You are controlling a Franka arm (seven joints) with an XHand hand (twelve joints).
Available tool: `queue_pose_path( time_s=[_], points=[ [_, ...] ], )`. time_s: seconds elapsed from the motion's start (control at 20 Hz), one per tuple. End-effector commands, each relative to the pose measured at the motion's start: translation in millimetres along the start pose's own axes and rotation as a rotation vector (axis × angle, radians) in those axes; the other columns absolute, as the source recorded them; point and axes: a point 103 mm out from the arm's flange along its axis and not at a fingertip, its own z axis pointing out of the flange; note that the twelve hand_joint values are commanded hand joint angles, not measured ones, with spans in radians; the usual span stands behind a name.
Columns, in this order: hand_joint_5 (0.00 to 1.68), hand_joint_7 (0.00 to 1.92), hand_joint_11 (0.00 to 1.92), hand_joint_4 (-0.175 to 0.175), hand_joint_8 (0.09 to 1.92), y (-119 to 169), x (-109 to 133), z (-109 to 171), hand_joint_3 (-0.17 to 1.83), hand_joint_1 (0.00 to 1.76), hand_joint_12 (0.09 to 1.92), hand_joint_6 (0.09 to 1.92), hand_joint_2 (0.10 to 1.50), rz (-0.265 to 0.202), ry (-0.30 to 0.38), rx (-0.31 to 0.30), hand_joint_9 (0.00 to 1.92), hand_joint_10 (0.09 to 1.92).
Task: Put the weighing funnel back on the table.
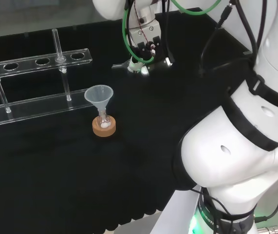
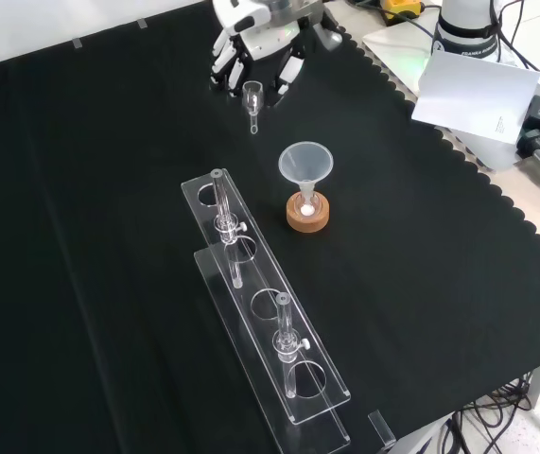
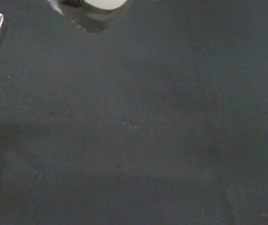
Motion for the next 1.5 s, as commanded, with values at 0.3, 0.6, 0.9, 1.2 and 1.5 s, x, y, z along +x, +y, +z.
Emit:
queue_pose_path(
  time_s=[0.3, 0.6, 0.9, 1.2, 1.5],
  points=[
    [1.35, 0.49, 0.69, 0.175, 0.64, 69, -9, 29, -0.17, 1.13, 1.09, 0.40, 1.05, -0.030, 0.037, 0.026, 0.85, 0.34],
    [1.35, 0.49, 0.70, 0.175, 0.64, 95, -3, 44, -0.17, 1.13, 1.09, 0.41, 1.05, -0.046, 0.036, 0.044, 0.85, 0.34],
    [1.35, 0.49, 0.71, 0.175, 0.64, 118, 6, 58, -0.17, 1.13, 1.08, 0.42, 1.05, -0.070, 0.028, 0.064, 0.85, 0.34],
    [1.34, 0.50, 0.71, 0.175, 0.64, 136, 13, 68, -0.17, 1.12, 1.08, 0.42, 1.05, -0.104, 0.029, 0.065, 0.85, 0.34],
    [1.34, 0.50, 0.71, 0.175, 0.64, 149, 20, 80, -0.17, 1.12, 1.08, 0.43, 1.05, -0.143, 0.024, 0.074, 0.85, 0.34]
  ],
)
